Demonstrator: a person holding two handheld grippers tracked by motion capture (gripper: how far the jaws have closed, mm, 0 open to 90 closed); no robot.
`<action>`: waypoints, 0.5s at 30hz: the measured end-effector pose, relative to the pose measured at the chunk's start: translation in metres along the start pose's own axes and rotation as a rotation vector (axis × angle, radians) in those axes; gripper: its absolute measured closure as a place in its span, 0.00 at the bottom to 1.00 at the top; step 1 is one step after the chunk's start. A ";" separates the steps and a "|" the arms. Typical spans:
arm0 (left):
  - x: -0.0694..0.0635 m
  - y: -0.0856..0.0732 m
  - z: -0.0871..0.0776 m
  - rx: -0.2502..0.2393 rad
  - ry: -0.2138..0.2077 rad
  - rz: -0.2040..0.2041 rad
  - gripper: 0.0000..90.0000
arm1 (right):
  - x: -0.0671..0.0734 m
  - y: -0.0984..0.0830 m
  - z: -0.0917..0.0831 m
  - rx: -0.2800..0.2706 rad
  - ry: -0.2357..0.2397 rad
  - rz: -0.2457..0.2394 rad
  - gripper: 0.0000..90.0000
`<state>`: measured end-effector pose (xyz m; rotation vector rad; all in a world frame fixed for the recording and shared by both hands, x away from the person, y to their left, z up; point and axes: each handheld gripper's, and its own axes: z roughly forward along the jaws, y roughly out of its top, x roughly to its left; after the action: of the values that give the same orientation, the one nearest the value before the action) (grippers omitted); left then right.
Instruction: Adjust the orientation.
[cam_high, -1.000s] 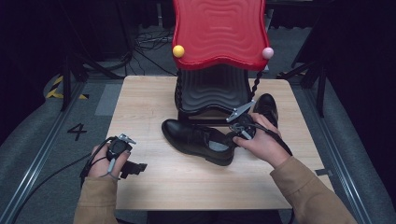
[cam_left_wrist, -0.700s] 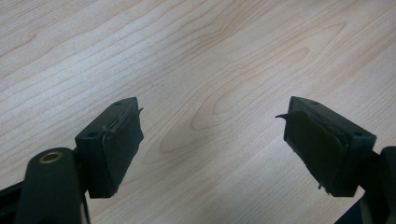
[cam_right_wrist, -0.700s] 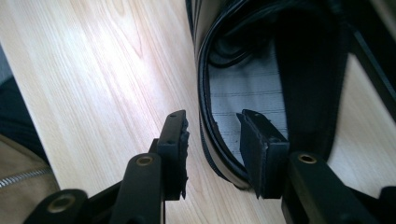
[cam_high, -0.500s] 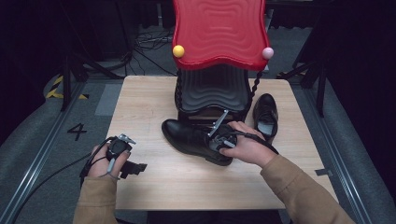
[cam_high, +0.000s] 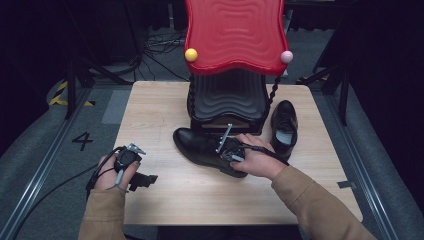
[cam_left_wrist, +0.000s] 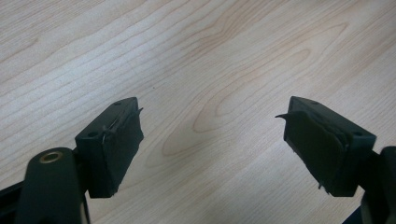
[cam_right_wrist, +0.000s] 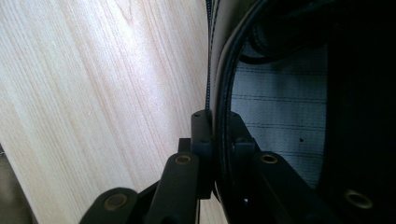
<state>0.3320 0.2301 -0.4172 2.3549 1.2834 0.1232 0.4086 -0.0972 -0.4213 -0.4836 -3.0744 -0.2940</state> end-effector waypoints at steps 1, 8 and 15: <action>0.000 0.000 0.000 0.000 0.000 0.001 0.22 | 0.001 0.000 0.000 -0.003 -0.003 0.001 0.95; 0.000 -0.001 -0.001 -0.006 0.004 0.004 0.22 | 0.010 0.001 -0.004 -0.059 0.003 -0.006 0.96; 0.001 -0.001 -0.001 -0.006 0.003 0.006 0.22 | 0.029 -0.005 -0.025 -0.123 0.028 0.031 0.96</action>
<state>0.3317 0.2312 -0.4168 2.3542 1.2764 0.1329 0.3788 -0.0976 -0.3960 -0.5261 -3.0312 -0.4872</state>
